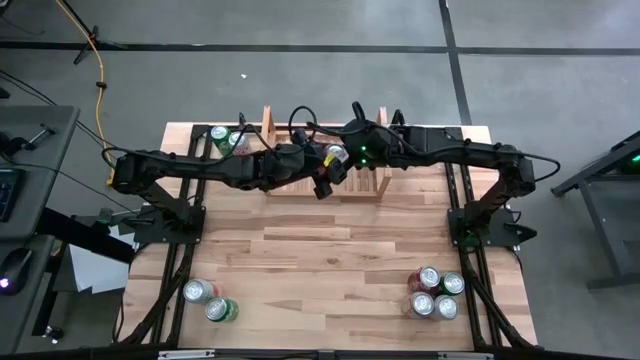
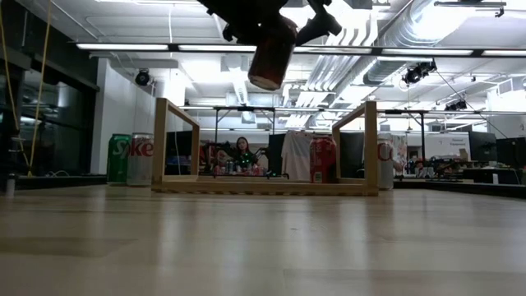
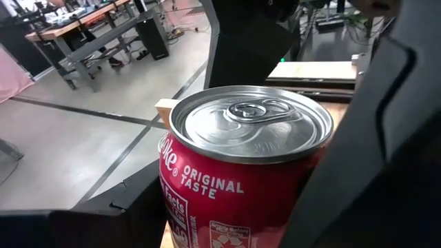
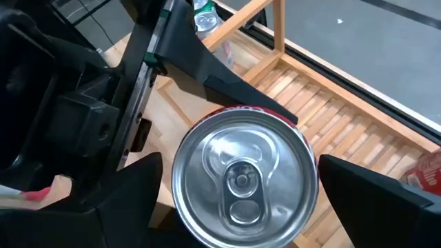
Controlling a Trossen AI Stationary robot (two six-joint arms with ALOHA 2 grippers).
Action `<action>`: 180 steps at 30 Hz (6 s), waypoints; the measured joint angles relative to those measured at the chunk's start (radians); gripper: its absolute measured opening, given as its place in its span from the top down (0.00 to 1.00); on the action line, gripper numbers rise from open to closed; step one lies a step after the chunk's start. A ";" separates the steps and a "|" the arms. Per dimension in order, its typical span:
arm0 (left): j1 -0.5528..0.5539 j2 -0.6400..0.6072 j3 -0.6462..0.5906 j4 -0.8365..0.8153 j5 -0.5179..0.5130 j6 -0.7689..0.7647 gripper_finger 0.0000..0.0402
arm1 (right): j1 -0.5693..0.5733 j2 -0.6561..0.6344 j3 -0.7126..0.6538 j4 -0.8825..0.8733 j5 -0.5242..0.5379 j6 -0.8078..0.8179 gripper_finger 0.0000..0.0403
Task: Place canned beverage on shelf
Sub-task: Put the left red soda can aligned with the other red soda can on the shelf
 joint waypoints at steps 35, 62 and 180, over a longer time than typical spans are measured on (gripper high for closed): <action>0.002 -0.004 0.009 -0.138 0.103 -0.034 0.17 | -0.027 -0.022 -0.005 -0.080 -0.013 -0.022 0.28; -0.008 -0.792 -0.510 -0.035 -0.012 -0.517 0.17 | -0.344 0.199 -0.001 -0.203 -0.054 -0.292 0.28; -0.013 -0.822 -0.524 -0.031 0.004 -0.544 0.17 | -0.219 0.384 0.029 -0.144 0.101 -0.830 0.99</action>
